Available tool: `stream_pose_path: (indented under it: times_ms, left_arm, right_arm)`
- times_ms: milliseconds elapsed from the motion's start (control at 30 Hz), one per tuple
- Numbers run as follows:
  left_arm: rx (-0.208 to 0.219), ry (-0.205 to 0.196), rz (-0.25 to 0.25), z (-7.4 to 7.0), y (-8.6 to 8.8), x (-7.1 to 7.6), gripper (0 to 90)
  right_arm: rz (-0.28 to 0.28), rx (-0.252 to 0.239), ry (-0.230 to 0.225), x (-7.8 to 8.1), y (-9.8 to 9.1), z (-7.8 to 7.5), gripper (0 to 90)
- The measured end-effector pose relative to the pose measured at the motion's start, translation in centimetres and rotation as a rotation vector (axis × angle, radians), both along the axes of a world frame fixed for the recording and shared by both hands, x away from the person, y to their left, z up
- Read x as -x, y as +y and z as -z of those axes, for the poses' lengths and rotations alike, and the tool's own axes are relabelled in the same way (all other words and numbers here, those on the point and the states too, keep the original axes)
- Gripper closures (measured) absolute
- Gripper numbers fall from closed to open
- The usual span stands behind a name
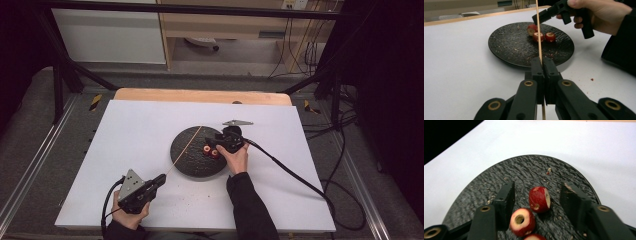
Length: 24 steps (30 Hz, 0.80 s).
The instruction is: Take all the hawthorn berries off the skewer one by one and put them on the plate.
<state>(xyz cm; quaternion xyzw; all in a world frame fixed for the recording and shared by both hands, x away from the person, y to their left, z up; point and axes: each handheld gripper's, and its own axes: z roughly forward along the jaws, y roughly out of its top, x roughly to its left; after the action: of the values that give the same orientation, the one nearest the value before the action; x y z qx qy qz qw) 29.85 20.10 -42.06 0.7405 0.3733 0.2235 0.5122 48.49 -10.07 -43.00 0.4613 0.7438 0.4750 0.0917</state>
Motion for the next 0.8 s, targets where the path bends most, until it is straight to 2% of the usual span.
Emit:
stream_pose_path:
  times_ms: [267,533,800]
  left_arm:
    - [0.002,0.005,-0.001,0.0,0.0,-0.1,88.4]
    - [0.003,0.013,-0.003,0.1,0.0,-0.2,88.4]
    - [-0.004,0.026,0.0,0.0,-0.2,-0.4,88.4]
  right_arm:
    - [-0.047,0.025,-0.043,2.3,-1.6,-1.2,27.8]
    - [-0.096,0.073,-0.07,5.0,-3.3,-1.3,11.0]
    - [-0.096,0.134,-0.093,7.2,-5.7,-0.6,2.7]
